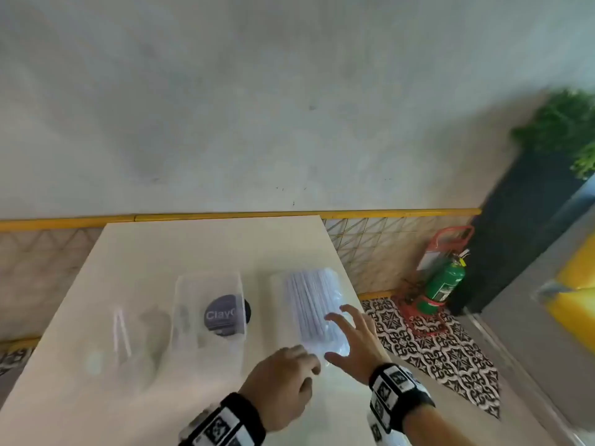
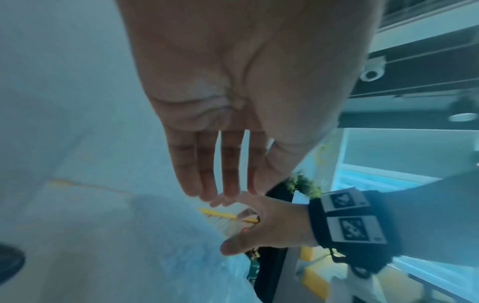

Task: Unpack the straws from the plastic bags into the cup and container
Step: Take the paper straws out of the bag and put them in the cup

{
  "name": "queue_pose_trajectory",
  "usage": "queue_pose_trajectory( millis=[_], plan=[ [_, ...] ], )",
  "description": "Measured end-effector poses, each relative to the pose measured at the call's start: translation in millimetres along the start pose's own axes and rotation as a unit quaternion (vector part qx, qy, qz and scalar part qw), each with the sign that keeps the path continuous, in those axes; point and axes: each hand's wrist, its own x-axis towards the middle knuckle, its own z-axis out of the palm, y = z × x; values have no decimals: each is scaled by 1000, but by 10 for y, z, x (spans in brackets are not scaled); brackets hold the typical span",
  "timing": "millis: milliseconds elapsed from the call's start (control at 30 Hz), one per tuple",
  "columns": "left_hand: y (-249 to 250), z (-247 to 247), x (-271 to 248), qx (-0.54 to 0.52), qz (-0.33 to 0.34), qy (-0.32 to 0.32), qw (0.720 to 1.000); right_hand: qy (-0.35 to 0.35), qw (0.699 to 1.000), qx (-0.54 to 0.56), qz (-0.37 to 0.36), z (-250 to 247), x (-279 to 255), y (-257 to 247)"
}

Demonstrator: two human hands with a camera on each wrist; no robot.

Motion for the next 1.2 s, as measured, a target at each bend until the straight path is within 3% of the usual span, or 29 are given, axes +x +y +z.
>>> queue_pose_trajectory(
  millis=[100,267,533,700,1033,1133,1200],
  plan=[
    [-130,217,340,1,-65,76,995,-55,997,-41,32,113,57,63],
    [-343,443,655,54,-148,42,987,-18,999,-30,32,352,28,171],
    [-401,797,1033,48,-168,34,984,4,996,-28,79,528,6,201],
    [-454,871,1107,32,-153,79,985,28,997,-23,70,471,28,167],
    [-258,203,1080,-129,-112,116,979,58,994,-51,-83,-303,7,171],
    [-108,-95,997,-126,-72,115,983,80,989,-39,-116,-643,38,107],
    [-11,-245,912,-77,-9,131,988,63,991,-28,-116,-892,73,46]
  ],
)
